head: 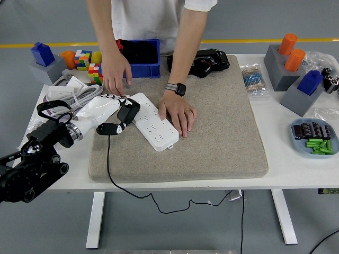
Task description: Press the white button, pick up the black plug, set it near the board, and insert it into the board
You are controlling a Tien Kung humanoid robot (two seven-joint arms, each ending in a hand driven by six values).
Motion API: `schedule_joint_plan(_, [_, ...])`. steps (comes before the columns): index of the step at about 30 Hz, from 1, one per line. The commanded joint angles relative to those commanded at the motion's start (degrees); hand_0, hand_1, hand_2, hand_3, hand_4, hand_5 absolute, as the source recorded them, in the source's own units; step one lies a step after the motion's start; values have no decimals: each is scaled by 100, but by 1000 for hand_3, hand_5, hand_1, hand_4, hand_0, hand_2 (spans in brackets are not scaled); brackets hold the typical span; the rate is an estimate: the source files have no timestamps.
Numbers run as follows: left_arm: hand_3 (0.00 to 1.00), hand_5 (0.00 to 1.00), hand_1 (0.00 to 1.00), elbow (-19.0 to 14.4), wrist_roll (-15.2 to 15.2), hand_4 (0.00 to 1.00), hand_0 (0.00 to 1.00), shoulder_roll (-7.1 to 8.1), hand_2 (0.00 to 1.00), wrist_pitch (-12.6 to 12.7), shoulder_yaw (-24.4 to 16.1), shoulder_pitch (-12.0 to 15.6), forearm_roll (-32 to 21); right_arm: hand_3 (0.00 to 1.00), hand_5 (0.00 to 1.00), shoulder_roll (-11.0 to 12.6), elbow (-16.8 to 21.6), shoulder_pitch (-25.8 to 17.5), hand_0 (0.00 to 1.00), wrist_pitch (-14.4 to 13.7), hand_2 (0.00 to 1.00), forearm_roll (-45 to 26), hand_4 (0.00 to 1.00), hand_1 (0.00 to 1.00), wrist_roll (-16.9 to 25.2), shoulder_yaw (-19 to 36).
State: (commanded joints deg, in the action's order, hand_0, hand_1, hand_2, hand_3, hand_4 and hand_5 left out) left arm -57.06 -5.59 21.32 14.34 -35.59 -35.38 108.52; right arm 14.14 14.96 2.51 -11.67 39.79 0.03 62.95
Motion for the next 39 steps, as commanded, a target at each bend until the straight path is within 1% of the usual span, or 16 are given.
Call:
schedule_joint_plan(5, [742,249,861,78,13,551,827,-82,786,16,104,-81,-15,531,283,-20,1,10,618,3,520,1,631,525,0,14])
schedule_joint_plan(16, [737,236,858,276,44,555,814,-337,782,37,226,-359,-49,531,282,-21,7,27,618,-1,519,-2,631,525,6,2])
schedule_joint_plan(22, [734,239,853,477,52,557,811,-457,779,42,281,-481,-87,531,281,-25,7,23,617,-1,519,-5,630,524,10,-15])
schedule_joint_plan(25, [734,239,853,565,56,557,811,-476,779,41,284,-513,-109,531,281,-21,8,29,617,-1,519,-8,630,524,10,-21])
schedule_joint_plan(32, [730,231,849,637,49,561,806,-451,774,49,277,-528,-142,532,279,-22,8,30,618,2,519,-13,629,524,11,-6])
schedule_joint_plan(36, [730,231,849,662,39,561,806,-479,774,97,239,-543,-155,532,279,-21,8,32,618,3,519,-13,629,524,10,-19])
schedule_joint_plan(39, [726,230,847,612,43,560,802,-481,774,126,210,-549,-130,531,278,-22,18,38,618,1,518,-6,629,523,15,-11])
